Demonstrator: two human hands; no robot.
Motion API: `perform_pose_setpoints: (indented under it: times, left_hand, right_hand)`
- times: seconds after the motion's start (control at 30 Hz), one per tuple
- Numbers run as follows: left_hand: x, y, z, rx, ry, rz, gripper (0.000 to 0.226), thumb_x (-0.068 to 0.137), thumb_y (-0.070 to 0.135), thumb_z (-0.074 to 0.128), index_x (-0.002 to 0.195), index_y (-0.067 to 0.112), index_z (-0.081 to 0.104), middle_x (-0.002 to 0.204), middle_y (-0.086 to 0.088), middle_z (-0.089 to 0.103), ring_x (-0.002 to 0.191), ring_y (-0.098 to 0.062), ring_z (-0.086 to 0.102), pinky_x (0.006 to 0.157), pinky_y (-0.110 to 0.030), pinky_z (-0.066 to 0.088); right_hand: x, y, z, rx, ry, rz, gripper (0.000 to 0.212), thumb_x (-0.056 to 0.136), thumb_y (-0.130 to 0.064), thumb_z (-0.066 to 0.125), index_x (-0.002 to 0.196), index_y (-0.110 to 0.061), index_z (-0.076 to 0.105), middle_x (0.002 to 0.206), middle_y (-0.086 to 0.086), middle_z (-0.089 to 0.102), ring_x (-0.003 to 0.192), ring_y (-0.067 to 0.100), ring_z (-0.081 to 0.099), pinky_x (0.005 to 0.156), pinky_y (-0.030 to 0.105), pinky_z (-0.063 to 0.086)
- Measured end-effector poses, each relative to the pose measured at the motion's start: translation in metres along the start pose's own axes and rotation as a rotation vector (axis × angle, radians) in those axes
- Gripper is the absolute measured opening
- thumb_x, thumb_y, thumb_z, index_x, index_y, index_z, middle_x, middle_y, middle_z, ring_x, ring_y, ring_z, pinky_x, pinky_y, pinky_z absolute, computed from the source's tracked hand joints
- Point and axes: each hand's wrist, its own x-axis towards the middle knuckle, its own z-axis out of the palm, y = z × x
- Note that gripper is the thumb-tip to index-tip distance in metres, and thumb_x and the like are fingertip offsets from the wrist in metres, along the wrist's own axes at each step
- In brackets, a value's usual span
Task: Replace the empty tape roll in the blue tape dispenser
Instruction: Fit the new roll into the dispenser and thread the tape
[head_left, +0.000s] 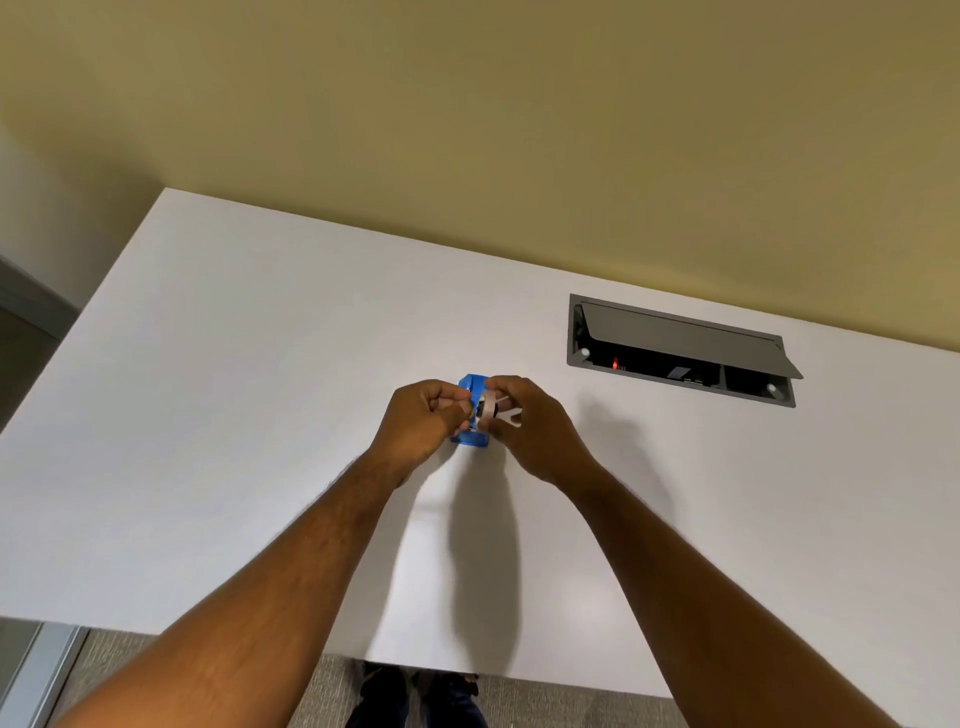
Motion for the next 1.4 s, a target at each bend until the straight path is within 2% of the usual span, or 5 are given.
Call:
perform_pose_setpoints:
  times: [0.17,0.53,0.77,0.93,1.4]
  left_hand:
    - [0.015,-0.009,-0.002,0.115,0.08,0.004,0.019,0.087,0.004,0.061,0.093,0.015,0.075,0.082,-0.001,0.075,0.075,-0.016,0.068,0.083,-0.038,0.058]
    - [0.03,-0.014,0.009,0.31,0.058,0.035,0.04,0.095,0.01,0.056,0.135,0.013,0.06,0.136,-0.007,0.064,0.121,-0.025,0.061,0.109,-0.042,0.047]
    - [0.036,-0.014,0.014,0.308,0.004,0.092,0.025,0.096,0.012,0.06,0.12,0.013,0.069,0.112,-0.008,0.073,0.101,-0.027,0.067,0.096,-0.043,0.055]
    - [0.038,-0.015,0.015,0.325,0.021,0.131,0.02,0.093,0.006,0.059,0.106,0.014,0.072,0.101,-0.008,0.074,0.093,-0.028,0.067,0.081,-0.031,0.053]
    - [0.043,-0.02,0.016,0.356,0.046,0.13,0.024,0.093,0.011,0.063,0.116,0.018,0.069,0.105,-0.002,0.072,0.094,-0.021,0.065,0.09,-0.036,0.056]
  right_hand:
    - [0.022,0.007,0.002,-0.088,0.014,-0.027,0.039,0.086,-0.016,0.07,0.124,-0.014,0.06,0.122,0.002,0.063,0.108,0.018,0.058,0.095,0.028,0.045]
    - [0.05,0.017,0.017,-0.223,-0.043,-0.035,0.035,0.091,-0.02,0.066,0.126,-0.014,0.06,0.121,0.006,0.066,0.108,0.023,0.057,0.091,0.025,0.038]
    - [0.059,0.021,0.02,-0.213,-0.041,-0.056,0.021,0.089,-0.02,0.068,0.108,-0.012,0.067,0.106,0.009,0.067,0.095,0.024,0.059,0.082,0.029,0.047]
    - [0.064,0.025,0.022,-0.25,-0.065,-0.048,0.025,0.086,-0.02,0.069,0.111,-0.013,0.067,0.109,0.008,0.062,0.095,0.019,0.052,0.078,0.023,0.038]
    - [0.071,0.032,0.024,-0.267,-0.112,-0.014,0.04,0.095,-0.025,0.062,0.132,-0.012,0.059,0.123,0.009,0.055,0.111,0.022,0.049,0.09,0.024,0.036]
